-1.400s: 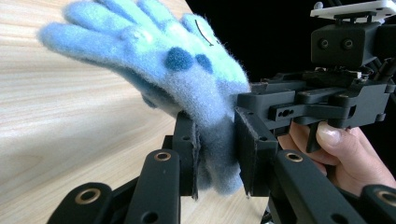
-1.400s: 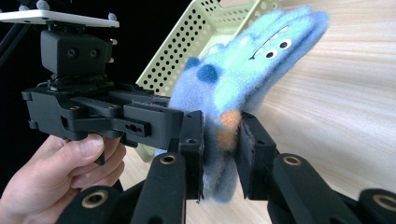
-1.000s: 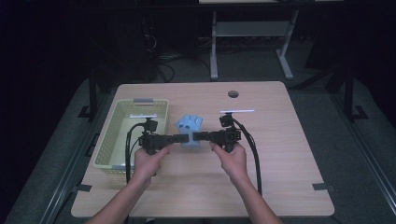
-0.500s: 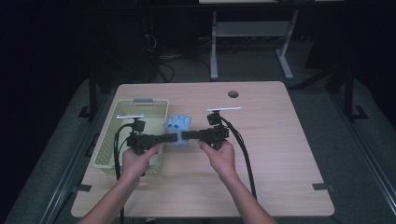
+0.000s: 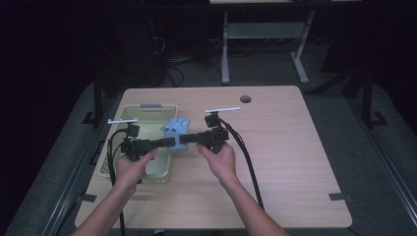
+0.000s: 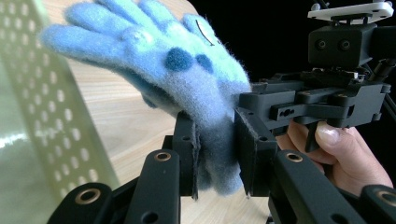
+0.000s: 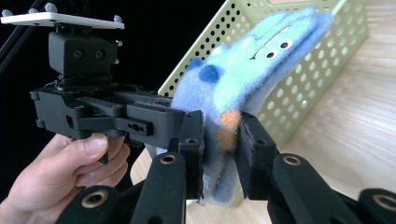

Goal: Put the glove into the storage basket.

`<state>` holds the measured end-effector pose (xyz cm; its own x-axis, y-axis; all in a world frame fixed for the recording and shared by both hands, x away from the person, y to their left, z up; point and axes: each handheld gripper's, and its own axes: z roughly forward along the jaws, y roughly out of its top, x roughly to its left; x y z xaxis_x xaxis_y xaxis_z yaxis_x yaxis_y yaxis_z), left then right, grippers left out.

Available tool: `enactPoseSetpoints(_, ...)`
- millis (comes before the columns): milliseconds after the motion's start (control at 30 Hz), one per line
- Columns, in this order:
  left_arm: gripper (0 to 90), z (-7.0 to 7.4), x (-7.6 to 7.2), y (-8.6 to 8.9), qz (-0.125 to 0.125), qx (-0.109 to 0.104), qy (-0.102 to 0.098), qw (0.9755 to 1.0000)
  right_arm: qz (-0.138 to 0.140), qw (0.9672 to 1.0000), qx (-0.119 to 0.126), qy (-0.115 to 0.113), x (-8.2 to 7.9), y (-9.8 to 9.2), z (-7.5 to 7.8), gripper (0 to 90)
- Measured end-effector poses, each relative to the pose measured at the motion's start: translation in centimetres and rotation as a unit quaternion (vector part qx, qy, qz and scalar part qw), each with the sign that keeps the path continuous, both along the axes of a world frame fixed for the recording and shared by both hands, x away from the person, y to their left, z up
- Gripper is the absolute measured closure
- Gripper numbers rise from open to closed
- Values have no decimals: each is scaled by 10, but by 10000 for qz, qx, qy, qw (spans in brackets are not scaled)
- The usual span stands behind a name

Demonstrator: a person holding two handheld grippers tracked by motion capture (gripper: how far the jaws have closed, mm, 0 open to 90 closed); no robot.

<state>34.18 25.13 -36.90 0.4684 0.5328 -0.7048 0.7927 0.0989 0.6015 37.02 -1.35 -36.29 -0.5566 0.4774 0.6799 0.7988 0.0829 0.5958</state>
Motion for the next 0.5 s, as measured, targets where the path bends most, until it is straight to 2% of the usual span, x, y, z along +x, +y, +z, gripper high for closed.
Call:
enactPoseSetpoints(100, 707, 2, 0, 10, 13, 65, -33, 10000, 23, 10000, 83, 32, 2, 7, -1, 734)
enactPoseSetpoints(300, 707, 2, 1, 25, 80, -10, 23, 10000, 70, 9999, 92, 23, 4, 22, 0, 735)
enactPoseSetpoints(500, 707, 5, 1, 39, 132, 55, -5, 9999, 141, 9999, 60, -31, 8, 38, 3, 735)
